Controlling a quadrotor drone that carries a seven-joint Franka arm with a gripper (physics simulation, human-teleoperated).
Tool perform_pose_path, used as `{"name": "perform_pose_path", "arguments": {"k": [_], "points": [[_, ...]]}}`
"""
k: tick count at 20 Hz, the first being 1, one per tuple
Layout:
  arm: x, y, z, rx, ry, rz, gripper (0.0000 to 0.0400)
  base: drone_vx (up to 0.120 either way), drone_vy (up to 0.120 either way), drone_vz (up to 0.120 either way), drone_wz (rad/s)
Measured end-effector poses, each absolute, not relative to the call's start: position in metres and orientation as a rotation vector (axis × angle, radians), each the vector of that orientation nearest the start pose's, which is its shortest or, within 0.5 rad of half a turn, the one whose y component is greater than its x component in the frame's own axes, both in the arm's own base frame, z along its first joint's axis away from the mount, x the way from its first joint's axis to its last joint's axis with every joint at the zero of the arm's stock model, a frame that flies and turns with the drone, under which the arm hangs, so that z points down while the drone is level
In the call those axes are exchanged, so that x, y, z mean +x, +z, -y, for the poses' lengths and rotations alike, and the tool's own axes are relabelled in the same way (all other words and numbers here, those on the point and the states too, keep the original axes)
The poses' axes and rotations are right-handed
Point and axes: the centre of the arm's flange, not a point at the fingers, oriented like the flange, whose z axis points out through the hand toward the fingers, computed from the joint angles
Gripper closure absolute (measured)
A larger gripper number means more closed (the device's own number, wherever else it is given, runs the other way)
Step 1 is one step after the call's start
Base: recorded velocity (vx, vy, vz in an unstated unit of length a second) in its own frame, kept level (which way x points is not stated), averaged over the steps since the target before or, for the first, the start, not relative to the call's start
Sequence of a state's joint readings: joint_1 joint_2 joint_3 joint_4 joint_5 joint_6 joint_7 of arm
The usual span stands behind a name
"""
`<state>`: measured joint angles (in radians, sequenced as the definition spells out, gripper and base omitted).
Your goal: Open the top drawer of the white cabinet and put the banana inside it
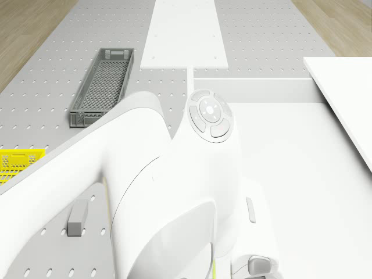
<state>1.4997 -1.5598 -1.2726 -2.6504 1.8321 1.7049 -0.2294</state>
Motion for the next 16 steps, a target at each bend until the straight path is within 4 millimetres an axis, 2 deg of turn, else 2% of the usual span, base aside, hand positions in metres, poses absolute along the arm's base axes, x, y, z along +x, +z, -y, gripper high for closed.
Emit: {"name": "perform_pose_path", "arguments": {"k": [16], "points": [[0.3647,0.5386,-0.0382,-0.010,0.802,0.001,0.0207,0.000,-0.120,0.000,0.000]]}}
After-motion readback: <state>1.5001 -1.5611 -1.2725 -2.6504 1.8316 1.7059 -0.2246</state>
